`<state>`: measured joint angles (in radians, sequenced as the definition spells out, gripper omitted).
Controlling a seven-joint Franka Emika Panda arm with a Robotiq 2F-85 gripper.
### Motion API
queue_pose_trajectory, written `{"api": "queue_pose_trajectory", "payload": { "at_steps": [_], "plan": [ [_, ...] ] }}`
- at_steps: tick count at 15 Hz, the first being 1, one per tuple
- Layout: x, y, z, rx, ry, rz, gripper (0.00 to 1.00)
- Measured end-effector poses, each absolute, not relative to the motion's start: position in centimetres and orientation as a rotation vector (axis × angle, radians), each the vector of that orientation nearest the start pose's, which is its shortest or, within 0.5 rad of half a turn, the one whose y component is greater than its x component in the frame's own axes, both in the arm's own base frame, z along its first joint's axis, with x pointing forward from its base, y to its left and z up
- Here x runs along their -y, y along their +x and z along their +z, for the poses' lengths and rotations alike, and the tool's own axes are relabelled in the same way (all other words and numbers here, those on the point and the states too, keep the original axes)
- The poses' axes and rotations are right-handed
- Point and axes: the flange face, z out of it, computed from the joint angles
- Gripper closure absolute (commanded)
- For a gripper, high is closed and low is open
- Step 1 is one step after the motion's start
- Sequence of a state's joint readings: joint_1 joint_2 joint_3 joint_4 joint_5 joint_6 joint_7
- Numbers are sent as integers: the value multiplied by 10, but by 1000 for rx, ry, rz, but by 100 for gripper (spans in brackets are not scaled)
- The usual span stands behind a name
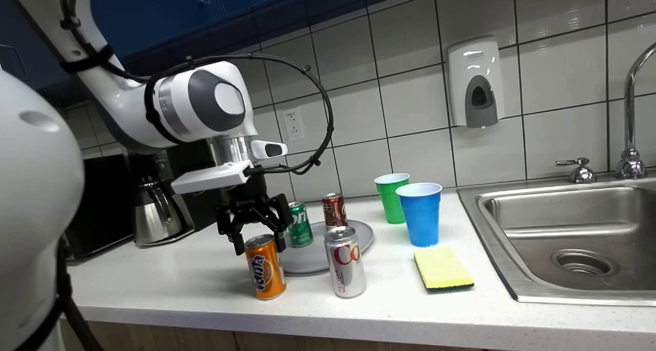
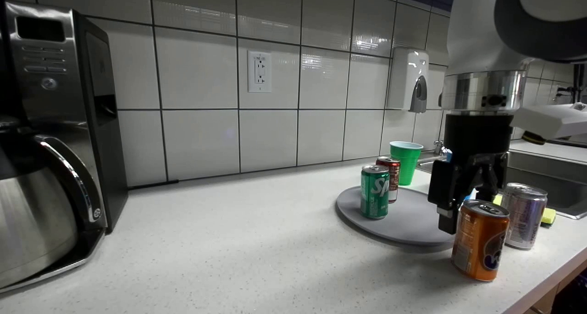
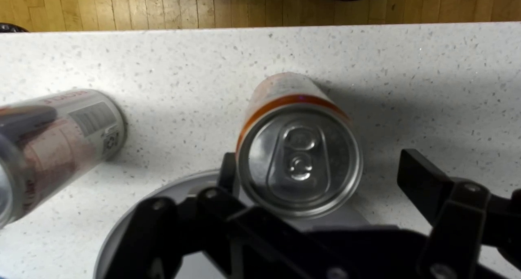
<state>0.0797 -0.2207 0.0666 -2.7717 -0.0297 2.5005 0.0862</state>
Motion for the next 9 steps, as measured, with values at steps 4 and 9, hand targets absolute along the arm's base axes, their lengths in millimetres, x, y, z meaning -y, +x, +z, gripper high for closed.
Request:
{"api": "queue_pose_trajectory", "payload": {
  "at_steps": [4, 9],
  "plan": [
    [-52, 372, 275, 133, -3178, 76, 0],
    [-52, 372, 275, 134, -3179, 76, 0]
  ]
}}
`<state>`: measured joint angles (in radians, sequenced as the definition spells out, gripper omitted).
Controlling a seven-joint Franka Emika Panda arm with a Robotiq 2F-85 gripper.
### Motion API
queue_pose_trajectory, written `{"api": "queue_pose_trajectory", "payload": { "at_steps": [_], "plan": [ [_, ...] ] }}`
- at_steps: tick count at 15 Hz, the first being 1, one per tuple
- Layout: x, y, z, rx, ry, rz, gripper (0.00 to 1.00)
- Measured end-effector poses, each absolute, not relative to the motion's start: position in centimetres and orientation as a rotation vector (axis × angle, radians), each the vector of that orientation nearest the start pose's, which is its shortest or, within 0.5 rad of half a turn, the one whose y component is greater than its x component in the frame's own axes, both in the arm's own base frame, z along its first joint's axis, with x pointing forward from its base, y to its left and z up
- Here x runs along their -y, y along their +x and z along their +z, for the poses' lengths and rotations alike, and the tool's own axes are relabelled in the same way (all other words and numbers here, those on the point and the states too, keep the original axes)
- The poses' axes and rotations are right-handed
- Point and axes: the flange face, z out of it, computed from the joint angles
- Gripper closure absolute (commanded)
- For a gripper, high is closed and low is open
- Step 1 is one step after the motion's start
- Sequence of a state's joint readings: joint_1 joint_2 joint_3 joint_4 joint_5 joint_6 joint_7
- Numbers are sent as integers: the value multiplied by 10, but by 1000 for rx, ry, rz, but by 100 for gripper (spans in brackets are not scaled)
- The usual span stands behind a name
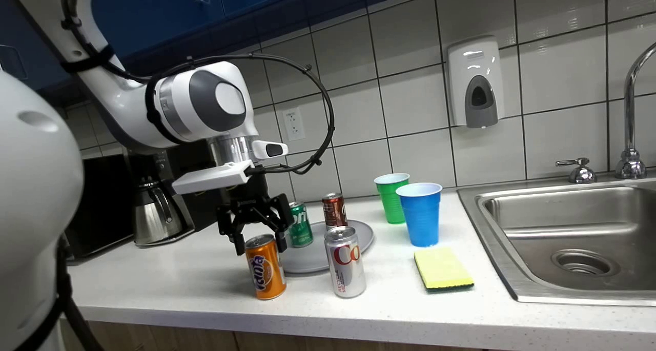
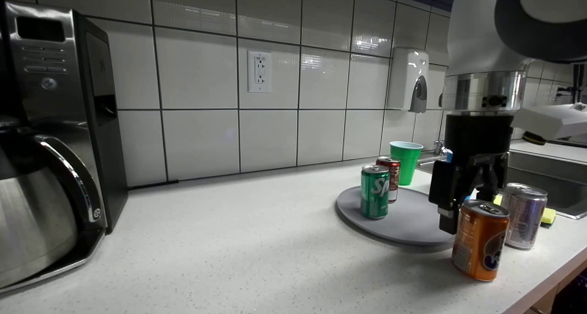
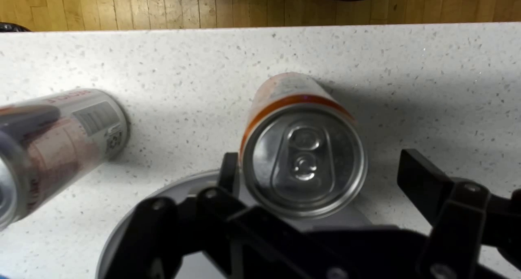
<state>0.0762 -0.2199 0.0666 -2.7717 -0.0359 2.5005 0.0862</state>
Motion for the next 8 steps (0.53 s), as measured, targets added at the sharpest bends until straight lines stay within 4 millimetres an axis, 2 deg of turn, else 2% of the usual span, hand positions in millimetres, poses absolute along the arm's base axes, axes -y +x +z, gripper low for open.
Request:
{"api": "queue_pose_trajectory", "payload": {
  "at_steps": [6, 7, 8],
  "plan": [
    [-53, 372, 275, 135, -3179, 76, 0],
    [-53, 372, 275, 135, -3179, 76, 25],
    [-53, 372, 275, 135, -3179, 76, 26]
  ]
}}
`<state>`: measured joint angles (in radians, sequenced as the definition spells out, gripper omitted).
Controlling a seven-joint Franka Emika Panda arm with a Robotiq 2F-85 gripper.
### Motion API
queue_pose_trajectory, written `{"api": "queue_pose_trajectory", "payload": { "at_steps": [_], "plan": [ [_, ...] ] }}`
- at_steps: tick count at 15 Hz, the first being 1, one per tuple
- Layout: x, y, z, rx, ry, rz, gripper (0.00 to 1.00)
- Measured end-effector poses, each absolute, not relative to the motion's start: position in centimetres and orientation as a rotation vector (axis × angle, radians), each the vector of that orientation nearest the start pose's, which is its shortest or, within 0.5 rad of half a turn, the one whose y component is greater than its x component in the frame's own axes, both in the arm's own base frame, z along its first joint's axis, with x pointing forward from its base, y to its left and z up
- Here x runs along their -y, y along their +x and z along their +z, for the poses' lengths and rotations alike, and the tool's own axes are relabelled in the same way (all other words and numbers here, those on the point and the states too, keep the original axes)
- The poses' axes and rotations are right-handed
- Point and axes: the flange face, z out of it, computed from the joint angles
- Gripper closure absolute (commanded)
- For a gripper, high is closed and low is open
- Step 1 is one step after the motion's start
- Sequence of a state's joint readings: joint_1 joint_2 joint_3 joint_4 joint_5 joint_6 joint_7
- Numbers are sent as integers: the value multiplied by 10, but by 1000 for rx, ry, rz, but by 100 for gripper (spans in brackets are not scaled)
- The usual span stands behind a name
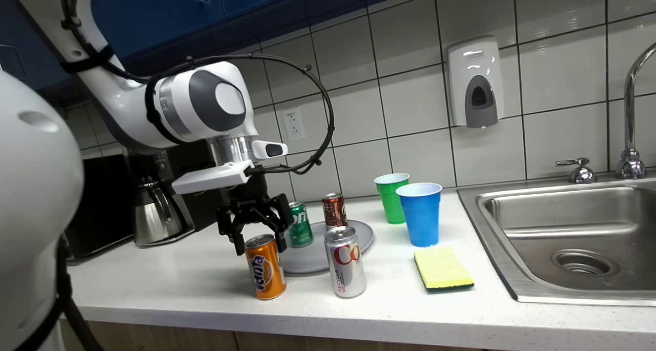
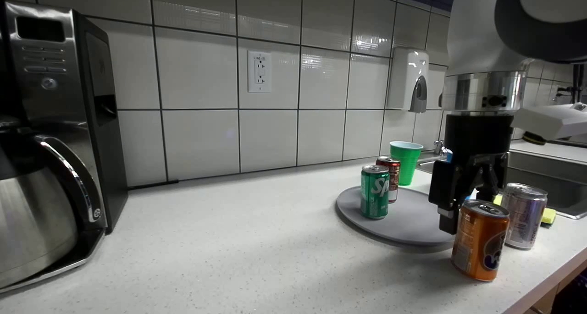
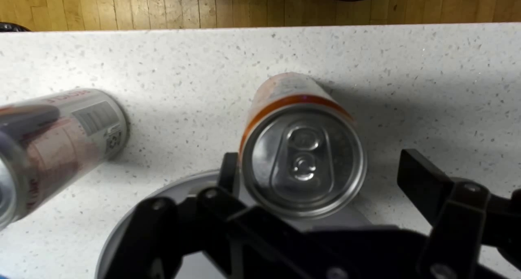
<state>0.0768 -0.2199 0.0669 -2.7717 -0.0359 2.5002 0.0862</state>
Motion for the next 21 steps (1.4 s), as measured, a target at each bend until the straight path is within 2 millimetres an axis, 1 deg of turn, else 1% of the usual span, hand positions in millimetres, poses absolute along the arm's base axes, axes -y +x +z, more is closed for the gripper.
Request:
{"api": "queue_pose_trajectory", "payload": {
  "at_steps": [4, 5, 7, 8, 9, 11, 12, 21],
  "plan": [
    [-53, 372, 274, 135, -3179, 79, 58],
    [-53, 372, 274, 135, -3179, 81, 63],
    [-53, 372, 275, 135, -3179, 79, 64],
    [-53, 372, 275, 135, -3179, 79, 14],
    [-53, 372, 275, 135, -3179, 79, 12],
    [-52, 372, 274, 134, -3179, 86, 1],
    [-52, 371, 274, 134, -3180, 90, 0],
    [-53, 370, 273, 114, -3171, 106, 0]
  ]
}}
